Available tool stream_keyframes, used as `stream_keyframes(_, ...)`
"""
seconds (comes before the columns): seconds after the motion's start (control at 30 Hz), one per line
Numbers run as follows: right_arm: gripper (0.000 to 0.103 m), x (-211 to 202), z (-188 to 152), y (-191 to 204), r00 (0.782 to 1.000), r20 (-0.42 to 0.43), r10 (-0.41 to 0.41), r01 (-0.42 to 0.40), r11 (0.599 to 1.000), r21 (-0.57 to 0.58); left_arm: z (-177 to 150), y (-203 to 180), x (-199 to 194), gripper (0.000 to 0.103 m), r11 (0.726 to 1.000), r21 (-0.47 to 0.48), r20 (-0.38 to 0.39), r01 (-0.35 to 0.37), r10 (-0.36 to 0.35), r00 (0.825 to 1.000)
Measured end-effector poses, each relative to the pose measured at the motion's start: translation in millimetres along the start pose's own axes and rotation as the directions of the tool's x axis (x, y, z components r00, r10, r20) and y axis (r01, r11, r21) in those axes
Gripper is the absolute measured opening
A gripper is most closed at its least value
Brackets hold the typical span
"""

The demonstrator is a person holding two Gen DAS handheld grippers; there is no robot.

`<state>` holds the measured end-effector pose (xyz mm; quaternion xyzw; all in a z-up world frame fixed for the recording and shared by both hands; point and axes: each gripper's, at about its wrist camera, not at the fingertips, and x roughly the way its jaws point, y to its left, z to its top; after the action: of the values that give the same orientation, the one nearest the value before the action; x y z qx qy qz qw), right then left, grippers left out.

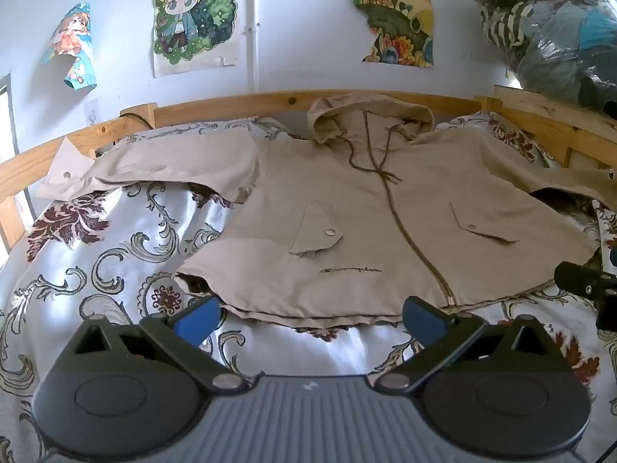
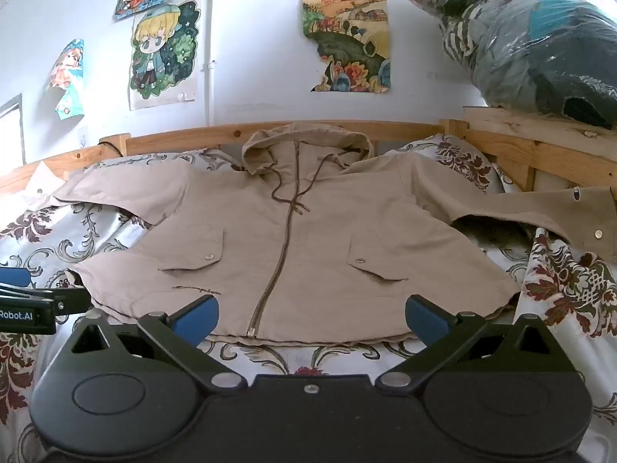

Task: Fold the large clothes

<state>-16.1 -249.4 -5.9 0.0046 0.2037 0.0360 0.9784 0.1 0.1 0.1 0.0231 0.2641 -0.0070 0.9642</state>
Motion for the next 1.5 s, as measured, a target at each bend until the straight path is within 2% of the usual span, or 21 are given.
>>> stream_keyframes(1.5, 0.102, 0.9, 1.1, -0.1, 1.000, -0.002, 0.000, 0.000, 1.000, 0.003, -1.6, 1.4, -0.1, 0.102, 1.000, 0.010, 0.002, -0.008, 0.008, 1.000)
